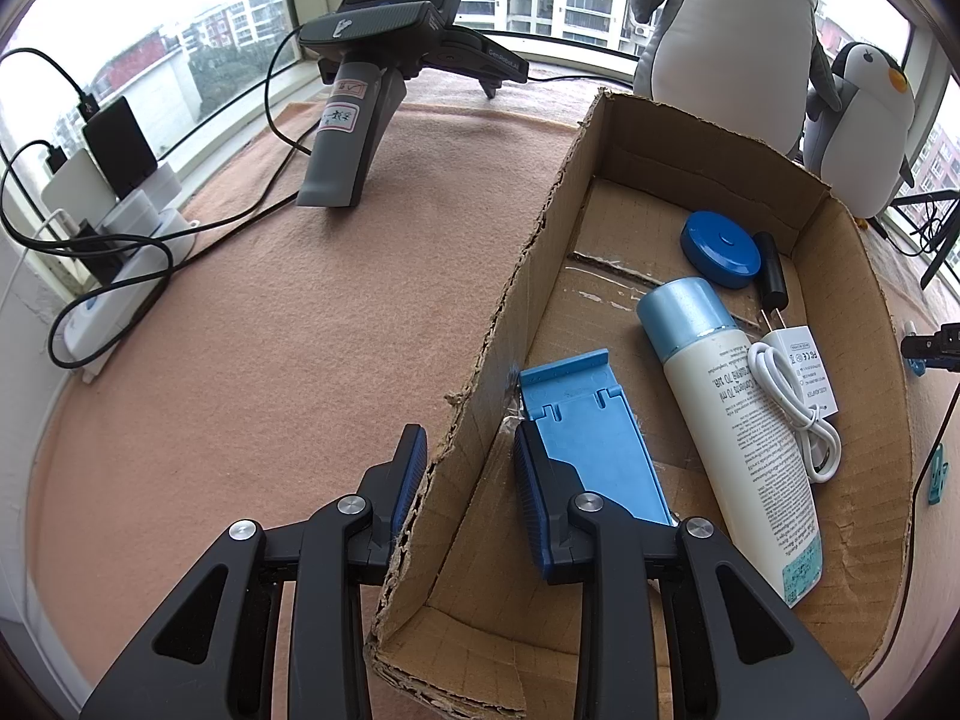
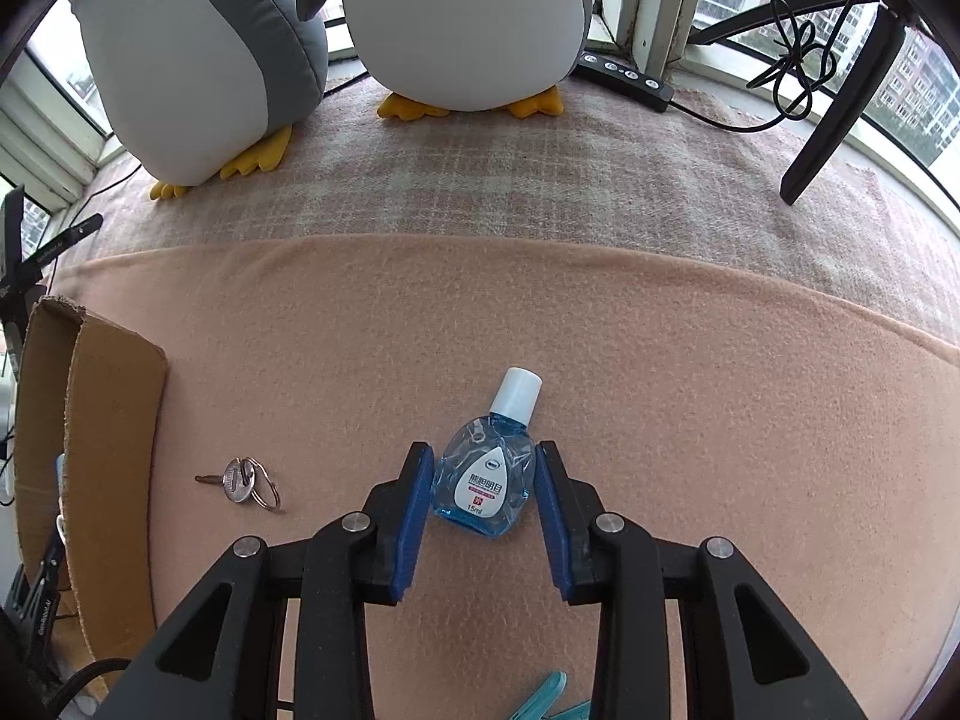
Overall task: Organize rigid objects
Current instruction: 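Move the right gripper to the small blue sanitizer bottle and grasp it, then carry the sanitizer bottle into the box and open the right gripper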
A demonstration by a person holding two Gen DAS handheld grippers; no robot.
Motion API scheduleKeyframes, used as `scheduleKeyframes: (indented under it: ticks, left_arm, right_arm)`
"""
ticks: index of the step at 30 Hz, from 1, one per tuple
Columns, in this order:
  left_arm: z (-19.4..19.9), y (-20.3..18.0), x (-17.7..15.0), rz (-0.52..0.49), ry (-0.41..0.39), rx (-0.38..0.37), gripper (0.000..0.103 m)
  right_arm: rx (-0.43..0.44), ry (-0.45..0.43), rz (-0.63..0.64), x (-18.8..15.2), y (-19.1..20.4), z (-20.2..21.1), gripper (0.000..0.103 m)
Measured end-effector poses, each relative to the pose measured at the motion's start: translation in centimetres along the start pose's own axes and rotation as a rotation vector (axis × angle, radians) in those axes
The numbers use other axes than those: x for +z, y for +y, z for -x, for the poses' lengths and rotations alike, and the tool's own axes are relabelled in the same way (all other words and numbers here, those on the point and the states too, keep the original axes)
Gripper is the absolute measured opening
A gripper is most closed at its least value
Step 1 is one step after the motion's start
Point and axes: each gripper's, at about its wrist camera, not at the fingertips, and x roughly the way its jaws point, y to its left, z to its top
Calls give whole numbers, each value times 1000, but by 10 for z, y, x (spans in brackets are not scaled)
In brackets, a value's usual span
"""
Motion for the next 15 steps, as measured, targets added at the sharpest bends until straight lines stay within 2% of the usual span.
scheduleKeyframes:
  ticks: [3,9,13,15]
  left_arm:
    - [1,-2,0,0,0,1,28]
    - [1,-1,0,0,0,1,28]
    - [0,-1,0,1,-1,1,28]
    - [1,-2,0,1,0,0,28]
  right_arm:
    - [26,-6,6,-6,-6,5,31]
    - [68,-38,54,-23,6,23,31]
    - [94,-71,102,-27,23,41,31]
    - [109,-92,130,-33,46,51,31]
